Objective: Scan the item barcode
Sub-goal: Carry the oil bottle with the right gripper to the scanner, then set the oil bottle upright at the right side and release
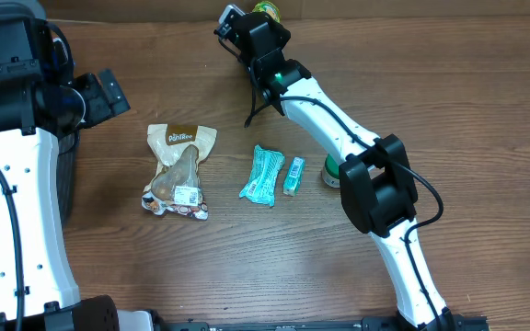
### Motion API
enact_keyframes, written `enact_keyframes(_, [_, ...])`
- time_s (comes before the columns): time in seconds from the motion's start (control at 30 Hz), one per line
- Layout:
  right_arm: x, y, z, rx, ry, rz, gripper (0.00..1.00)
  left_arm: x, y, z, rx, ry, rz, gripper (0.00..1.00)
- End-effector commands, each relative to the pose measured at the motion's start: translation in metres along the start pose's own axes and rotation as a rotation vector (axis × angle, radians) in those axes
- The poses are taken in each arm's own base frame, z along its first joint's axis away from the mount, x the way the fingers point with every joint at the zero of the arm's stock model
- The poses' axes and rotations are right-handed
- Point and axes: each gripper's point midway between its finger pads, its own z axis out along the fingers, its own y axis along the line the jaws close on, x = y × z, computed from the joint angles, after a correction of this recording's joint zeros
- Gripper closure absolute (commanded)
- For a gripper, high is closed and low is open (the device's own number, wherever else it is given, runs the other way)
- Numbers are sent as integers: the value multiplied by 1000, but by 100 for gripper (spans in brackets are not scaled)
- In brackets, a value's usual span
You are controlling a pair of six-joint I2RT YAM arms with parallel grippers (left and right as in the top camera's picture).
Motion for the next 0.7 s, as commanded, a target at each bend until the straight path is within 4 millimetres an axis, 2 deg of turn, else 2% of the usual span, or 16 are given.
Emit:
enact_keyframes(0.0, [-44, -72, -48, 80, -111, 219, 96, -2, 0, -1, 0, -4, 10, 0])
enact_keyframes(0.1, [-52, -115, -81, 107, -136, 335, 96, -2, 0, -1, 1, -4, 10, 0])
enact_keyframes(0.17, [-47, -149, -108, 117, -131, 461, 96, -2, 0, -1, 1, -4, 10, 0])
enact_keyframes(0.23, [-32, -177, -131, 123, -96, 574, 96, -2, 0, -1, 1, -4, 10, 0])
enact_keyframes(0.3, [-6, -193, -149, 119, -20, 668, 96, -2, 0, -1, 1, -4, 10, 0])
enact_keyframes(0.37, [25, -199, -161, 106, 78, 738, 96, -2, 0, -1, 1, -4, 10, 0])
enact_keyframes(0.4, [47, -198, -165, 86, 154, 775, 96, -2, 0, -1, 0, -4, 10, 0])
enact_keyframes(0.5, [122, -185, -172, 22, 416, 869, 96, -2, 0, -1, 0, -4, 10, 0])
enact_keyframes(0.67, [209, -167, -180, -143, 698, 1011, 93, -2, 0, -1, 1, -4, 10, 0])
